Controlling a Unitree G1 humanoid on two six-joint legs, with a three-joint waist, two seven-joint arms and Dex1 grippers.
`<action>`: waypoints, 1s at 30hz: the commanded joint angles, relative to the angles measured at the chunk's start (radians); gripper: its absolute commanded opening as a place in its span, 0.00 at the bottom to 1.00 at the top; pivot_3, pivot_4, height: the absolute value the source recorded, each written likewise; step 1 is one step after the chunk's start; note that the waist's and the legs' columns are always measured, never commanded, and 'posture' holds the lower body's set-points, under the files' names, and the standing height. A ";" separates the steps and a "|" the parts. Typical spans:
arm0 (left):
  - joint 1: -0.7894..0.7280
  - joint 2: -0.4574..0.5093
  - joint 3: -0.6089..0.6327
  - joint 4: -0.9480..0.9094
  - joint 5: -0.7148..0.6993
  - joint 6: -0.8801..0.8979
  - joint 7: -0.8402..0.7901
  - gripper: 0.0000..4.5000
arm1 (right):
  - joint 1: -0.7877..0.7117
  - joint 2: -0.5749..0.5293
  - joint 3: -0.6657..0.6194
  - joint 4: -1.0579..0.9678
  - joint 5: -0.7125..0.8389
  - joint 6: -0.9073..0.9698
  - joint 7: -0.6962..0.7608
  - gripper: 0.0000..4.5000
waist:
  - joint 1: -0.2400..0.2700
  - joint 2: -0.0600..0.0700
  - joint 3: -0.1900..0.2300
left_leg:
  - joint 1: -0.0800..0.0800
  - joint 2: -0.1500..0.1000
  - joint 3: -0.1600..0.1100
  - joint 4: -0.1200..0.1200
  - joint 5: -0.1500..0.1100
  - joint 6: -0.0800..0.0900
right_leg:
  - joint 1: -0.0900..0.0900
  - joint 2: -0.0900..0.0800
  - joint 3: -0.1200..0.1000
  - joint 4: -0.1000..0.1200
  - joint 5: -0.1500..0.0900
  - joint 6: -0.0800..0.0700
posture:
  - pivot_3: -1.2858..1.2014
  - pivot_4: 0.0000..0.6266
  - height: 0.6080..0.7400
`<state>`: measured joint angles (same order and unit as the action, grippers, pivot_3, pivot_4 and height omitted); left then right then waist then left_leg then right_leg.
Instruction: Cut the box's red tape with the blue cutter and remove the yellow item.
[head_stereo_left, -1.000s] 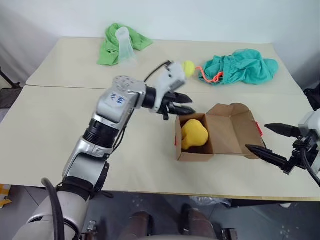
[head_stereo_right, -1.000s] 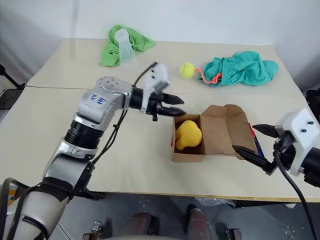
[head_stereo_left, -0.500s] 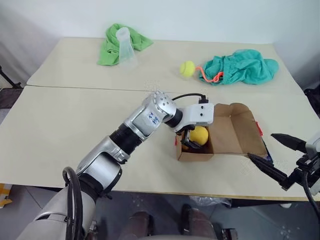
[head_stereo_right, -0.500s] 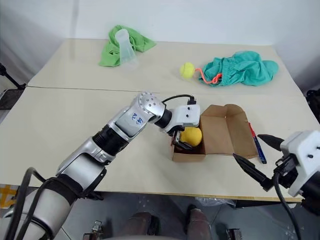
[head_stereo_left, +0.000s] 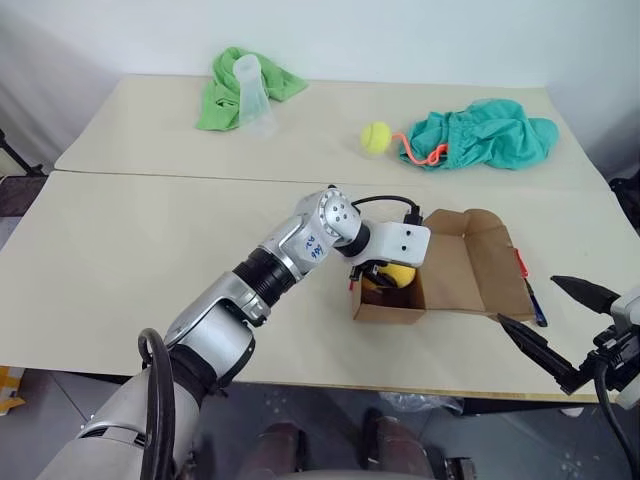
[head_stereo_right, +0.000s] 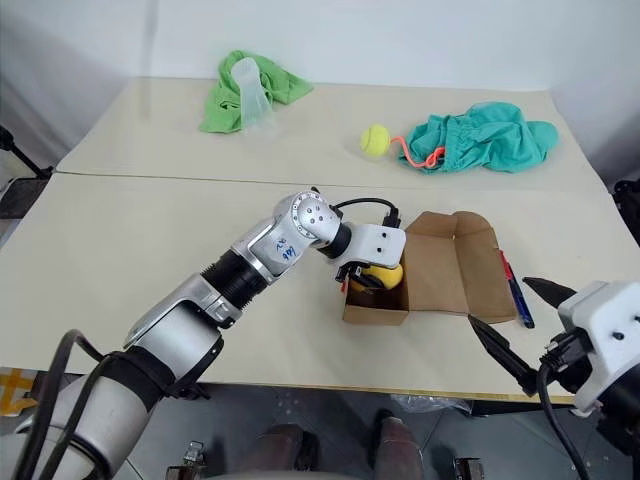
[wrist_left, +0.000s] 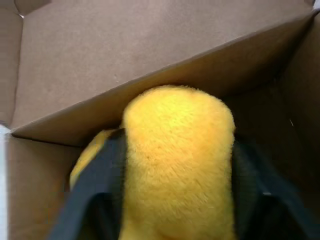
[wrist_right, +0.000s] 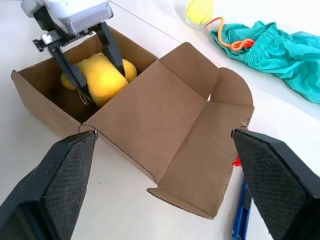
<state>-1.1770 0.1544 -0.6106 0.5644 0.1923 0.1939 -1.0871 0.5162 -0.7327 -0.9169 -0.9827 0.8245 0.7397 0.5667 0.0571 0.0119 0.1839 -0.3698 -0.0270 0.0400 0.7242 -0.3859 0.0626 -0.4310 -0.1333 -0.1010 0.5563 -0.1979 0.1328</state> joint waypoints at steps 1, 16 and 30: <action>-0.022 -0.024 0.068 -0.027 -0.038 0.036 -0.006 0.29 | 0.004 -0.013 -0.052 -0.002 0.004 -0.032 0.007 1.00 | 0.000 0.000 0.000 | 0.000 0.000 0.000 0.000 0.000 0.000 | 0.000 0.000 0.000 0.000 0.000 0.000 | 0.52 0.24 1.00; 0.002 -0.058 0.383 -0.260 -0.212 0.324 0.164 0.02 | -0.063 -0.135 -0.057 0.118 -0.005 -0.039 0.097 1.00 | -0.001 0.000 0.000 | 0.000 -0.001 0.000 0.001 -0.001 0.002 | 0.000 0.000 0.000 0.000 0.000 0.000 | 0.52 0.24 1.00; 0.168 0.273 0.493 -0.491 -0.171 0.677 0.417 0.02 | -0.391 -0.232 0.153 0.523 0.056 -0.202 0.473 1.00 | -0.015 0.000 0.000 | 0.003 0.000 0.001 0.000 0.001 -0.002 | 0.001 0.002 0.001 0.002 0.001 0.001 | 0.52 0.24 1.00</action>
<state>-1.0440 0.3841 -0.1051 0.1388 -0.0072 0.8254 -0.6780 0.1566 -0.9455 -0.7842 -0.5063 0.8563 0.5739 0.9728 0.0424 0.0120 0.1839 -0.3666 -0.0274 0.0414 0.7240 -0.3844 0.0605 -0.4295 -0.1319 -0.0999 0.5582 -0.1973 0.1338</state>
